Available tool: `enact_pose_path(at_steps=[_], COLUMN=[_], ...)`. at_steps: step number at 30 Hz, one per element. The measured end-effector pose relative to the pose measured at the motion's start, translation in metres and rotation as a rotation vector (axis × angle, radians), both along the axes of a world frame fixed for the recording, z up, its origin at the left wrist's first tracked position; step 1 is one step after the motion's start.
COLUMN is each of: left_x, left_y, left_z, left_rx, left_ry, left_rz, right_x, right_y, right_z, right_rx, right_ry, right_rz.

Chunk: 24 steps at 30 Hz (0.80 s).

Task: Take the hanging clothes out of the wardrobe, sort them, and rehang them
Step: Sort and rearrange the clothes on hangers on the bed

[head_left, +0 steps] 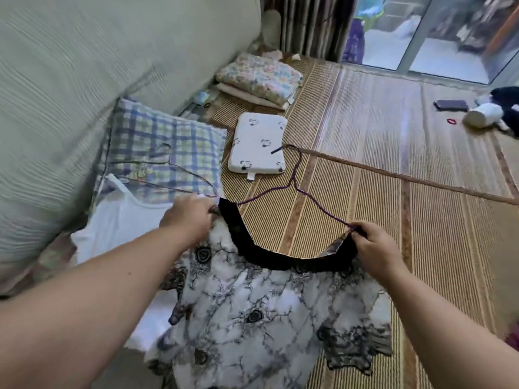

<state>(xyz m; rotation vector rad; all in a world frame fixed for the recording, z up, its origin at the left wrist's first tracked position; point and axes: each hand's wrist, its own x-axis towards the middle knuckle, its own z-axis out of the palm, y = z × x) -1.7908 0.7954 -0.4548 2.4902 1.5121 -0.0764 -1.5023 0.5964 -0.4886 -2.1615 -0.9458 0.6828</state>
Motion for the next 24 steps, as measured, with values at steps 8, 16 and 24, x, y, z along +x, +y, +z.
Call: enact_pose_path(at_steps=[8,16,24], left_x=[0.072,0.088,0.092], left_y=[0.073,0.068,0.002], left_z=[-0.110,-0.200,-0.174], left_rx=[-0.125,-0.357,-0.443], left_ry=[0.150,0.011,-0.022], left_rz=[0.237,0.245,0.092], right_x=[0.044,0.048,0.016], right_y=[0.096,0.116,0.065], right_z=[-0.115,-0.189,-0.164], right_rx=[-0.419,-0.482,-0.464], right_ry=[-0.200,0.047,-0.215], right_rz=[0.087,0.076,0.312])
